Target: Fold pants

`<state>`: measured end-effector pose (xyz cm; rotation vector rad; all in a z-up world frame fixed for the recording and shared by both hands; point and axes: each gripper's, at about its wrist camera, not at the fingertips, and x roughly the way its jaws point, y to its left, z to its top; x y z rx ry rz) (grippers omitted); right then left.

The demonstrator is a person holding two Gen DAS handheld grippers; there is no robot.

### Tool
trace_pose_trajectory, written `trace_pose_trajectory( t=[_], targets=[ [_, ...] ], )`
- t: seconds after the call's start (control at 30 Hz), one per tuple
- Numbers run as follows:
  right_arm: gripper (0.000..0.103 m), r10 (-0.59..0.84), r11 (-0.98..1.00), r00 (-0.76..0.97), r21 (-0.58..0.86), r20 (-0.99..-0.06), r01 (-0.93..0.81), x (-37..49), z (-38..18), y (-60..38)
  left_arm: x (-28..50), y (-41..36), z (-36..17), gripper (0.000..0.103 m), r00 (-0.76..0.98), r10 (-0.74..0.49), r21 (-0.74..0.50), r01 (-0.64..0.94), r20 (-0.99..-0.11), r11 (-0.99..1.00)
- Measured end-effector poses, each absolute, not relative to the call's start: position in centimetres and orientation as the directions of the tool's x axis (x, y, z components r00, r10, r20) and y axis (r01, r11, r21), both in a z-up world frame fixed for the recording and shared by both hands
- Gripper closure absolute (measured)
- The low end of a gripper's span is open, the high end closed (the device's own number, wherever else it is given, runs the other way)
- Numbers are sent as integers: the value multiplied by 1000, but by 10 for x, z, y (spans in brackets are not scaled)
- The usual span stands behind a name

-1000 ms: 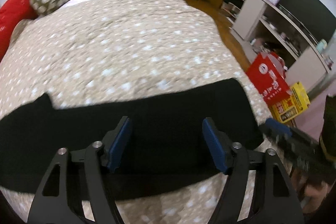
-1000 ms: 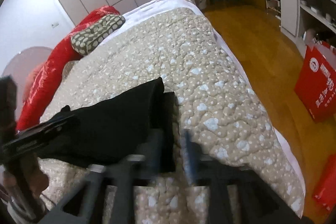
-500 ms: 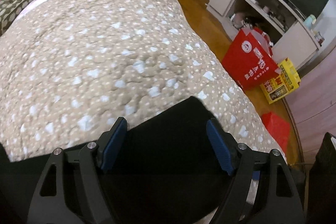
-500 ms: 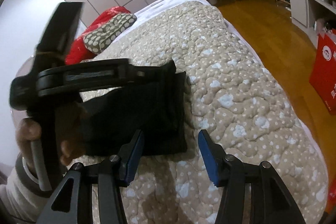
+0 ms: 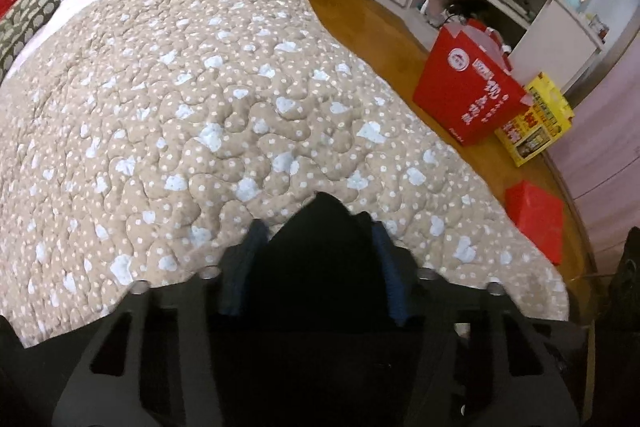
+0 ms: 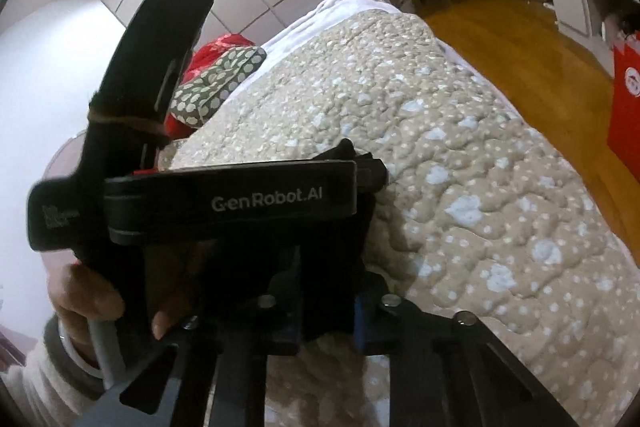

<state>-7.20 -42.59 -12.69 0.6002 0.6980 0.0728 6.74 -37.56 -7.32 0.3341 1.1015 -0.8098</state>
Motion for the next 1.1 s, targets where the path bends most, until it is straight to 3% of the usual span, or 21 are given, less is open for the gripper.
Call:
trace_pose_trajectory(
  t=[0.17, 0.37, 0.63, 0.8, 0.93, 1.03, 1.1],
  targets=[
    [89, 277, 857, 795, 514, -539, 49, -67, -90, -409, 76, -345, -25, 67, 195, -511, -245, 702, -837, 669],
    [89, 364, 872, 808, 473, -463, -122, -47, -40, -361, 84, -269, 26, 67, 342, -515, -199, 649, -786, 734],
    [89, 523, 834, 690, 469, -500, -292, 8, -64, -256, 104, -136, 2, 67, 449, -377, -175, 428, -810, 887],
    [78, 619, 784, 498, 516, -607, -346, 42, -116, -195, 111, -83, -37, 67, 415, -286, -190, 257, -864, 947],
    [71, 647, 763, 539, 460, -540, -454, 14, -72, -215, 100, -59, -37, 67, 415, -306, -241, 202, -857, 949],
    [69, 560, 826, 665, 398, -495, -399, -6, -47, -264, 90, -54, -36, 60, 413, -333, -275, 195, -847, 941],
    [69, 437, 897, 691, 331, -575, -292, 1, -51, -281, 83, -54, -37, 54, 407, -358, -303, 194, -840, 933]
  ],
)
